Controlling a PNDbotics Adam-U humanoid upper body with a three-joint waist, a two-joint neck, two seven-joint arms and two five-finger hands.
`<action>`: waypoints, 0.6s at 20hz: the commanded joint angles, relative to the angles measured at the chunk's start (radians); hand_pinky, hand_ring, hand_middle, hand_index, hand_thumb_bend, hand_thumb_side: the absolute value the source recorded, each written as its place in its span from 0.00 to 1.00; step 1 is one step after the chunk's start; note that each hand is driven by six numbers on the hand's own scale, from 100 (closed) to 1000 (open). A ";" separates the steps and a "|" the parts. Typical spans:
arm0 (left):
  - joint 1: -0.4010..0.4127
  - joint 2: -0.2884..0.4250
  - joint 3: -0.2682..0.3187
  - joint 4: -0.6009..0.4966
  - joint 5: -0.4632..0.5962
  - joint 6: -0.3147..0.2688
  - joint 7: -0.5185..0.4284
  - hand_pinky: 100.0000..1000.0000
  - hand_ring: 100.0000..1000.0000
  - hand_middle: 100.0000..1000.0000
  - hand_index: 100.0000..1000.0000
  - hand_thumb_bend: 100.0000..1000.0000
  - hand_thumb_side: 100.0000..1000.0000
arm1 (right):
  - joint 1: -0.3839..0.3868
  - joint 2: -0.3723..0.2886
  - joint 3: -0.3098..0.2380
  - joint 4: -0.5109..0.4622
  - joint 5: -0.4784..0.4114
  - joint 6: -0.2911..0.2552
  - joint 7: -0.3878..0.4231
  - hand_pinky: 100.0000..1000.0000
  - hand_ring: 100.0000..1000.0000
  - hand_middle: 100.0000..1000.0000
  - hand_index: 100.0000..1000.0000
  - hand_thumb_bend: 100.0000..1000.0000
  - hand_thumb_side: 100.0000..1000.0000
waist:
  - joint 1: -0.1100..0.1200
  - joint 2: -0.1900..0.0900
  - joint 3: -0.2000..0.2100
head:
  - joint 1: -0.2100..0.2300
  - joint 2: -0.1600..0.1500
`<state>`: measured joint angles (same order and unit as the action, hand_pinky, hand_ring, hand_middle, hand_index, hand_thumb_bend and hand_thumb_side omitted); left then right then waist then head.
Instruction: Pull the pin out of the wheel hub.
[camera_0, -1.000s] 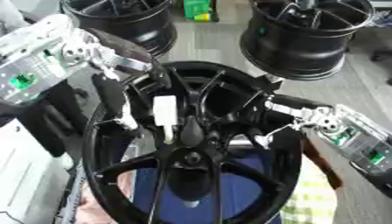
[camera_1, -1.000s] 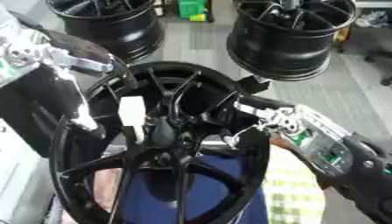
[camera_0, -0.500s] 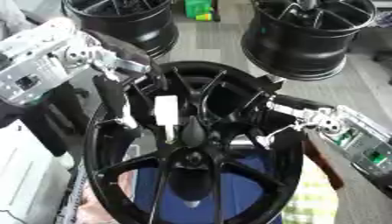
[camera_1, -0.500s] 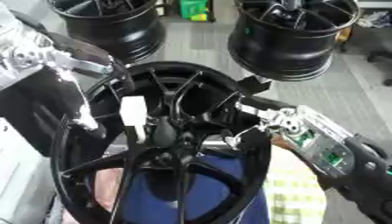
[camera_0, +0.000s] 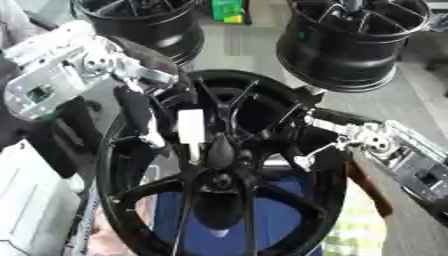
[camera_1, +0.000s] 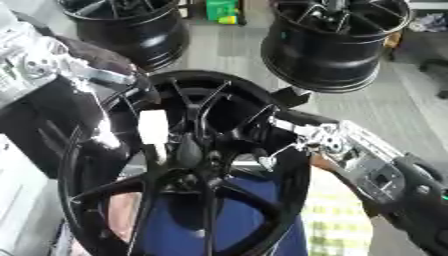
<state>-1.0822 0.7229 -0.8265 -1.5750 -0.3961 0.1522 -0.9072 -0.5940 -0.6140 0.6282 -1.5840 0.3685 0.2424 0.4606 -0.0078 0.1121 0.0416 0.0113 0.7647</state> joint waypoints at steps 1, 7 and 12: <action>-0.025 0.003 0.007 0.014 -0.009 -0.003 0.000 0.89 0.92 0.81 0.91 0.61 0.38 | -0.008 -0.007 0.001 -0.011 0.003 0.001 0.001 0.78 0.66 0.57 0.68 0.00 0.11 | 0.002 -0.009 -0.002 | 0.006 0.005; -0.024 -0.004 0.011 0.036 -0.041 -0.014 0.000 0.89 0.91 0.80 0.89 0.60 0.37 | -0.007 -0.005 0.001 -0.011 0.003 0.001 0.001 0.78 0.66 0.57 0.68 0.00 0.11 | 0.005 -0.007 -0.003 | 0.012 0.005; -0.028 -0.013 0.015 0.038 -0.045 -0.011 0.000 0.89 0.91 0.80 0.88 0.60 0.39 | -0.009 -0.003 0.001 -0.012 0.003 0.001 0.001 0.78 0.66 0.57 0.68 0.00 0.11 | 0.005 -0.005 -0.004 | 0.014 0.005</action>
<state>-1.0831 0.7012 -0.8280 -1.5336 -0.4367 0.1422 -0.9065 -0.5939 -0.6116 0.6283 -1.5855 0.3686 0.2426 0.4606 -0.0034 0.1173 0.0366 0.0231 0.7647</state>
